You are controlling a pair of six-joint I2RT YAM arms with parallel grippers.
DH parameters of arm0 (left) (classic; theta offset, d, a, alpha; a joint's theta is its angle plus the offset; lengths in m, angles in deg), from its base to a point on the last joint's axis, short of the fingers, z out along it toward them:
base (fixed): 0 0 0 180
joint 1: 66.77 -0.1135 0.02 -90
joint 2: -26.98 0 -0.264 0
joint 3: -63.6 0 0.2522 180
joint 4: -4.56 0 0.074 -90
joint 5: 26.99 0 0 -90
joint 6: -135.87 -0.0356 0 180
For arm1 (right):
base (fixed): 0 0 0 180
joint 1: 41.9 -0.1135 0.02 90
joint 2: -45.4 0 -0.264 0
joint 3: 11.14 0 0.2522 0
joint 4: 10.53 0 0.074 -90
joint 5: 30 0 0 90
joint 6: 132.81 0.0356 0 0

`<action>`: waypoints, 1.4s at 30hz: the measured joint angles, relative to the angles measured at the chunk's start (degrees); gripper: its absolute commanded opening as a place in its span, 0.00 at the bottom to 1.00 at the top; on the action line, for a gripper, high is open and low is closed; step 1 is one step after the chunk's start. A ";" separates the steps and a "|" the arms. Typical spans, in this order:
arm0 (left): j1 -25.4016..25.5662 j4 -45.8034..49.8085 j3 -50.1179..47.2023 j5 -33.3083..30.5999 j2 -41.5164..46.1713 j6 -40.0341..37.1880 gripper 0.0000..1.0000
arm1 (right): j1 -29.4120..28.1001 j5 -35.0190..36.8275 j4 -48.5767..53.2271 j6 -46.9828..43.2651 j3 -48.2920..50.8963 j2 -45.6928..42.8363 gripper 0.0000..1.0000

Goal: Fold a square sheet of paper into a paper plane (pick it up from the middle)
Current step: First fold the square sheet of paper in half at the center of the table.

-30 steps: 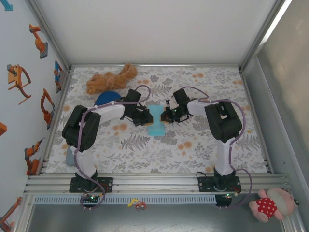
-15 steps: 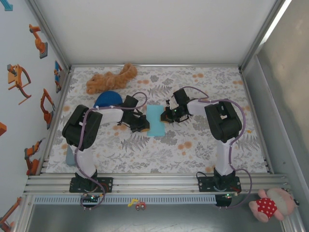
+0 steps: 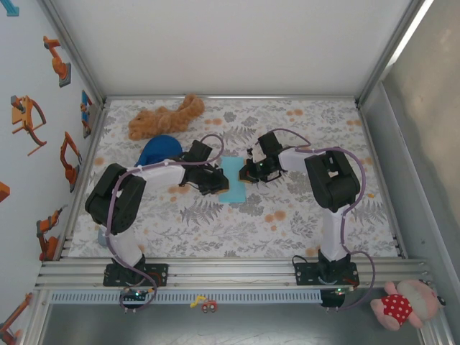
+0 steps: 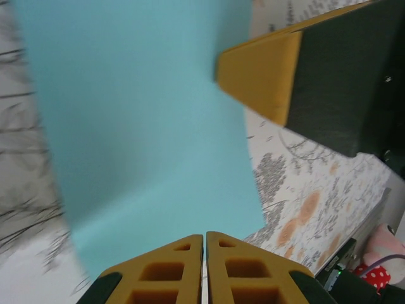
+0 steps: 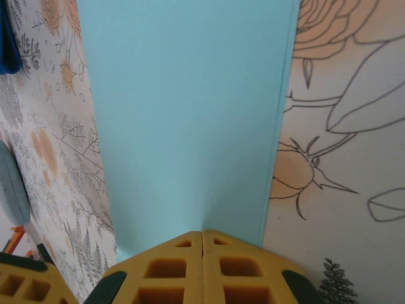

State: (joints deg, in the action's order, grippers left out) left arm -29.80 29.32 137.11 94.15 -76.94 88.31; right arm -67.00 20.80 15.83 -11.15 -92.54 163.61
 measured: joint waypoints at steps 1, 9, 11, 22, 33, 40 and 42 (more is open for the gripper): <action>0.26 -0.74 0.33 0.04 -0.81 0.37 0.12 | 0.00 0.00 0.00 0.00 0.00 0.00 0.00; 0.04 -2.95 -2.03 0.28 -4.61 1.38 0.12 | 0.00 0.00 0.02 -0.02 0.00 0.00 0.00; -0.11 -3.69 -2.71 0.42 -4.37 1.18 0.12 | 0.00 0.00 0.02 -0.02 0.00 0.00 0.00; -1.90 2.12 -9.73 -0.59 3.02 -3.50 0.12 | 0.00 0.09 0.02 -0.02 0.00 -0.07 0.00; -2.58 2.03 -5.22 -4.09 8.28 -2.21 0.22 | -0.44 4.35 5.27 0.74 -3.58 -1.75 0.08; -3.28 -2.54 0.81 -4.59 3.28 -0.26 0.26 | -0.44 14.36 8.28 6.60 -1.81 -11.54 0.25; -3.39 -2.93 2.34 -4.66 1.75 -0.07 0.26 | -0.44 17.11 8.07 8.26 -0.02 -16.11 0.31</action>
State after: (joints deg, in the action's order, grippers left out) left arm -33.19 26.40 139.45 89.49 -75.19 88.24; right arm -67.44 37.92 23.90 -2.89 -92.56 147.50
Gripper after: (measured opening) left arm 0.256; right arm 0.259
